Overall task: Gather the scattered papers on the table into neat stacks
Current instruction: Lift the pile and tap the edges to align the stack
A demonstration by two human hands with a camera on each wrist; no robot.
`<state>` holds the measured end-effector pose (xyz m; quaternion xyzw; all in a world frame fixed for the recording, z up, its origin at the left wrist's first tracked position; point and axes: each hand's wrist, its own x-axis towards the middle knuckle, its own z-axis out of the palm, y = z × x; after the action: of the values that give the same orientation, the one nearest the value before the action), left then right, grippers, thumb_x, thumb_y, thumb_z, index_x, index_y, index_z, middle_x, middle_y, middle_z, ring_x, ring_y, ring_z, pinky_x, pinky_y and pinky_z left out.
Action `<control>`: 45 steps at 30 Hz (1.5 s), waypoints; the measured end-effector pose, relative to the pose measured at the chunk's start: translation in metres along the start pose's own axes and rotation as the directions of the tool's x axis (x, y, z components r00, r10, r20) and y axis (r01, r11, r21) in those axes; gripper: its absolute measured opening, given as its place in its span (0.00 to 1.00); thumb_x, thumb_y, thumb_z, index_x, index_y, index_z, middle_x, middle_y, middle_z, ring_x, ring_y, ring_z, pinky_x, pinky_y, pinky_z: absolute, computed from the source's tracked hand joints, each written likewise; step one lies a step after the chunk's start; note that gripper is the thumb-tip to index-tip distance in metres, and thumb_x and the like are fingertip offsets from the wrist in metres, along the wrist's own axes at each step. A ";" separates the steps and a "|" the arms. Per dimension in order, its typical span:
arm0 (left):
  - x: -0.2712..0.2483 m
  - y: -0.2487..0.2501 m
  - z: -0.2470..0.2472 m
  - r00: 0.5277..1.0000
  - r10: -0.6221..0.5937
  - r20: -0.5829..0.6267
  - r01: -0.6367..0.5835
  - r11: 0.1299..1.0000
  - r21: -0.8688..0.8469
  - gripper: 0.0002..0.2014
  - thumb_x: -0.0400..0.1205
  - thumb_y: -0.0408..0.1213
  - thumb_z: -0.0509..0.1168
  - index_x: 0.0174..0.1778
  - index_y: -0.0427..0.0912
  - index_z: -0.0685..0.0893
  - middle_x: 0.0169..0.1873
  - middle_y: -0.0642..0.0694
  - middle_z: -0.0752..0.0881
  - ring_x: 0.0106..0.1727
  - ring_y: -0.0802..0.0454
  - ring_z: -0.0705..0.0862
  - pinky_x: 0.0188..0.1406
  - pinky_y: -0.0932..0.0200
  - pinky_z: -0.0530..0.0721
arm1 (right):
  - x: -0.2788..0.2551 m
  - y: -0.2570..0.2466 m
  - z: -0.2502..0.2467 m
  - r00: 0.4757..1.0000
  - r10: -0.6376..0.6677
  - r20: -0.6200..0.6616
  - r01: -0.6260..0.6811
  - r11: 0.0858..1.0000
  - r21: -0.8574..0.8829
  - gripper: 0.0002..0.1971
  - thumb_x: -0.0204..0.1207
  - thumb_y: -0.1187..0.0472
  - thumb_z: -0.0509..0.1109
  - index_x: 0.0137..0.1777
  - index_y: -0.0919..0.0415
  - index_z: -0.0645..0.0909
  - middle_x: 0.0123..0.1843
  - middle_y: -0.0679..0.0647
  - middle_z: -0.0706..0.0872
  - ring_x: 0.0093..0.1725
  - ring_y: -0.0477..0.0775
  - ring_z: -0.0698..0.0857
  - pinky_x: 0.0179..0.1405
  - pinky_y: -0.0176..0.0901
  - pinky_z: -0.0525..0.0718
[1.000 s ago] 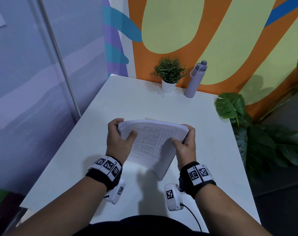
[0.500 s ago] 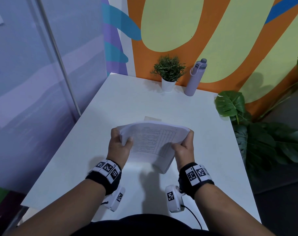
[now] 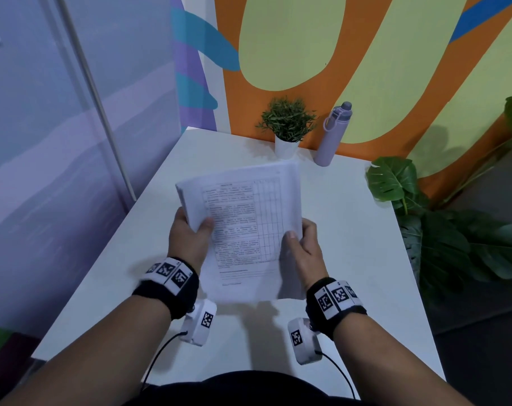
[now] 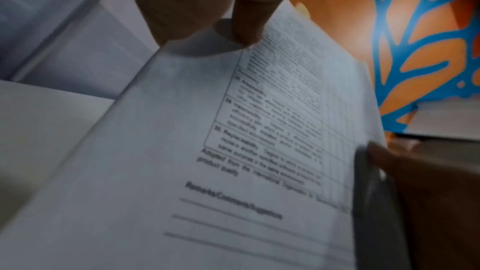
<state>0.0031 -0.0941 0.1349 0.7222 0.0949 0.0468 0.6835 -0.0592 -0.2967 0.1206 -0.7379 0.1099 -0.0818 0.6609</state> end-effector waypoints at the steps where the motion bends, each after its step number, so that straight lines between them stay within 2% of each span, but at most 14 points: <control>1: 0.004 0.002 -0.002 1.000 -0.007 -0.010 0.007 1.000 -0.004 0.14 0.79 0.32 0.68 0.56 0.49 0.76 0.48 0.50 0.85 0.50 0.48 0.84 0.55 0.52 0.82 | -0.002 0.002 0.000 0.999 -0.002 0.035 0.004 0.999 -0.044 0.11 0.85 0.59 0.58 0.65 0.53 0.66 0.53 0.42 0.82 0.50 0.40 0.81 0.47 0.32 0.78; 4: 0.010 0.002 -0.008 0.999 -0.048 0.010 0.048 0.999 -0.005 0.15 0.78 0.34 0.69 0.58 0.46 0.76 0.55 0.44 0.84 0.55 0.44 0.84 0.59 0.46 0.82 | -0.003 0.012 0.003 1.000 -0.021 0.018 0.022 0.998 -0.056 0.02 0.84 0.58 0.58 0.49 0.51 0.71 0.39 0.44 0.79 0.37 0.42 0.76 0.41 0.36 0.75; 7: 0.007 -0.003 -0.012 0.991 -0.106 0.082 0.112 0.991 -0.075 0.15 0.77 0.37 0.70 0.58 0.45 0.76 0.56 0.44 0.85 0.55 0.44 0.85 0.59 0.44 0.84 | 0.001 0.010 0.002 0.996 -0.045 -0.074 0.039 0.996 -0.075 0.14 0.84 0.66 0.59 0.36 0.58 0.63 0.32 0.49 0.68 0.30 0.41 0.66 0.34 0.34 0.68; 12: -0.018 -0.028 -0.014 0.973 -0.140 0.183 0.135 0.990 0.039 0.13 0.79 0.45 0.67 0.58 0.50 0.77 0.55 0.47 0.87 0.55 0.45 0.87 0.59 0.38 0.84 | 0.009 0.003 0.001 0.993 0.018 -0.120 -0.021 0.999 -0.026 0.13 0.84 0.63 0.58 0.36 0.56 0.64 0.33 0.48 0.69 0.32 0.43 0.68 0.40 0.40 0.70; 16: -0.028 -0.033 -0.011 0.987 -0.114 0.115 0.115 0.993 0.000 0.04 0.82 0.45 0.63 0.50 0.60 0.78 0.53 0.53 0.87 0.56 0.49 0.86 0.59 0.47 0.84 | 0.011 0.003 0.001 0.996 0.080 -0.023 -0.079 0.996 0.049 0.05 0.85 0.53 0.57 0.51 0.51 0.73 0.47 0.45 0.82 0.49 0.44 0.79 0.54 0.37 0.75; 20: -0.027 -0.026 -0.008 0.990 -0.072 0.124 0.072 0.997 0.005 0.02 0.81 0.48 0.63 0.46 0.62 0.77 0.50 0.56 0.87 0.54 0.52 0.86 0.56 0.50 0.83 | 0.015 0.003 0.003 0.991 0.130 0.031 -0.133 0.984 0.119 0.08 0.77 0.43 0.61 0.40 0.43 0.73 0.41 0.39 0.80 0.48 0.46 0.78 0.61 0.41 0.73; 23: -0.025 -0.024 -0.008 0.994 -0.061 0.093 0.060 0.998 0.017 0.03 0.81 0.46 0.64 0.47 0.59 0.76 0.48 0.57 0.86 0.51 0.54 0.86 0.55 0.51 0.82 | 0.015 0.002 0.002 0.986 0.164 0.041 -0.168 0.981 0.101 0.21 0.74 0.38 0.62 0.60 0.49 0.77 0.64 0.45 0.84 0.66 0.48 0.80 0.74 0.50 0.71; 26: -0.024 -0.022 -0.010 0.996 -0.061 0.061 0.060 0.998 0.013 0.03 0.81 0.45 0.64 0.44 0.58 0.76 0.47 0.54 0.86 0.50 0.52 0.86 0.51 0.52 0.83 | 0.009 -0.009 0.001 0.976 0.213 0.044 -0.217 0.969 0.120 0.33 0.78 0.39 0.61 0.78 0.56 0.64 0.75 0.52 0.74 0.77 0.52 0.71 0.81 0.51 0.63; 27: -0.024 -0.021 -0.010 0.997 -0.063 0.049 0.063 0.998 0.002 0.03 0.81 0.44 0.64 0.45 0.58 0.76 0.47 0.55 0.85 0.49 0.53 0.86 0.50 0.53 0.83 | 0.009 -0.008 0.001 0.974 0.222 0.041 -0.226 0.967 0.117 0.29 0.82 0.43 0.59 0.77 0.60 0.64 0.68 0.46 0.77 0.65 0.50 0.49 0.77 0.47 0.65; 28: -0.023 -0.020 -0.009 0.997 -0.061 0.036 0.062 0.998 -0.007 0.02 0.82 0.44 0.64 0.46 0.56 0.77 0.46 0.56 0.85 0.47 0.56 0.85 0.48 0.55 0.82 | 0.009 -0.006 0.001 0.978 0.207 0.041 -0.210 0.974 0.087 0.19 0.84 0.48 0.58 0.68 0.59 0.70 0.57 0.39 0.79 0.50 0.46 0.72 0.69 0.44 0.71; 31: -0.022 -0.017 -0.008 0.998 -0.060 0.010 0.060 0.998 -0.020 0.04 0.83 0.42 0.62 0.53 0.51 0.76 0.46 0.61 0.83 0.47 0.64 0.82 0.50 0.59 0.78 | 0.004 -0.005 0.006 0.973 0.220 0.075 -0.223 0.974 0.040 0.02 0.83 0.50 0.59 0.50 0.45 0.70 0.49 0.44 0.81 0.53 0.52 0.80 0.59 0.48 0.80; 37: -0.019 -0.020 -0.008 0.991 -0.102 0.089 0.096 0.993 0.061 0.09 0.80 0.47 0.65 0.53 0.54 0.75 0.52 0.54 0.85 0.56 0.48 0.85 0.62 0.44 0.83 | 0.012 0.000 0.001 0.991 0.132 0.028 -0.126 0.979 -0.163 0.09 0.83 0.54 0.61 0.53 0.60 0.68 0.48 0.53 0.80 0.53 0.56 0.80 0.62 0.53 0.80; 40: -0.021 -0.017 -0.008 0.996 -0.063 0.059 0.058 0.994 0.093 0.10 0.81 0.43 0.65 0.56 0.51 0.74 0.50 0.53 0.84 0.55 0.47 0.84 0.60 0.46 0.83 | 0.011 0.000 0.002 0.991 0.131 0.031 -0.126 0.985 -0.114 0.13 0.84 0.52 0.58 0.41 0.58 0.64 0.39 0.54 0.70 0.41 0.52 0.71 0.48 0.45 0.74; 45: -0.022 -0.010 -0.010 0.996 -0.035 0.079 0.024 0.990 0.139 0.10 0.81 0.42 0.64 0.56 0.47 0.74 0.48 0.50 0.83 0.52 0.46 0.84 0.55 0.51 0.83 | 0.013 0.000 -0.001 0.992 0.069 -0.103 -0.077 0.994 -0.083 0.19 0.85 0.64 0.57 0.32 0.54 0.58 0.31 0.49 0.60 0.28 0.42 0.61 0.26 0.30 0.63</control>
<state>-0.0212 -0.0888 0.1274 0.7676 0.0805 0.0007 0.6358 -0.0466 -0.3013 0.1204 -0.7564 0.1732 -0.0895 0.6244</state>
